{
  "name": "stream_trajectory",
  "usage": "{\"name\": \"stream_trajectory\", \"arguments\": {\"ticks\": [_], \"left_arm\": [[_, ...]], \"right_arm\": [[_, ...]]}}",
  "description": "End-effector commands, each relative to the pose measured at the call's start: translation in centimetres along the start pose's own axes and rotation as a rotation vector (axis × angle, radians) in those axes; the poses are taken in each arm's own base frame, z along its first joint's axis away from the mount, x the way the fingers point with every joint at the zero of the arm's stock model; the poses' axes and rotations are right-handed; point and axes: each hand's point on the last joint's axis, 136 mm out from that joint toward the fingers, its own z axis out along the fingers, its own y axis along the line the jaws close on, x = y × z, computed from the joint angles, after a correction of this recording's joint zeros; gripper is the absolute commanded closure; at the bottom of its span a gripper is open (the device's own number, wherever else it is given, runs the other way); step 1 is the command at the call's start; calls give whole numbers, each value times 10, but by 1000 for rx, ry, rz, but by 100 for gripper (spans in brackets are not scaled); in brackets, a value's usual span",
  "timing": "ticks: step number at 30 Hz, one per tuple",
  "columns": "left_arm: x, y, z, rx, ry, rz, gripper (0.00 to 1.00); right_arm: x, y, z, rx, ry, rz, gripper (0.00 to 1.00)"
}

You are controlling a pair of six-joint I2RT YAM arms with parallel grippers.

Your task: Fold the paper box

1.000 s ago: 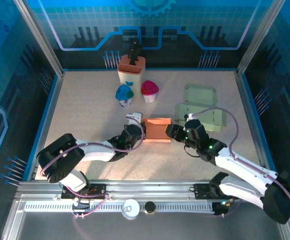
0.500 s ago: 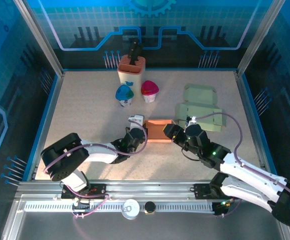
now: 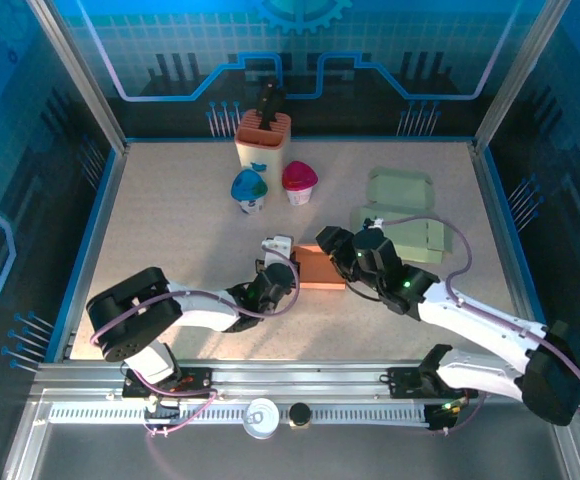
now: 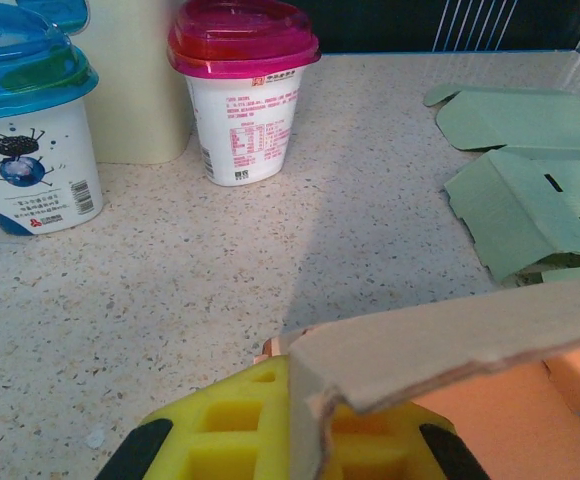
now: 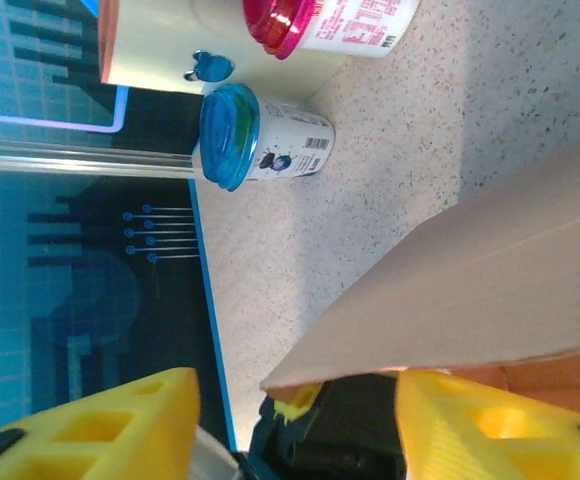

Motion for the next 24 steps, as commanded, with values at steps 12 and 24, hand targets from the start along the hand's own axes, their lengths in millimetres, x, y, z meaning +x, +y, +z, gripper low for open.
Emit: {"name": "stream_trajectory", "arguments": {"ticks": [12,24], "left_arm": [[6,2,-3,-19,-27,-29,100],[9,-3,-2,-5,-18,-26,100]], "right_arm": [[-16,-25,18,20,0,170,63],[-9,-44,28,32,48,239,87]]}}
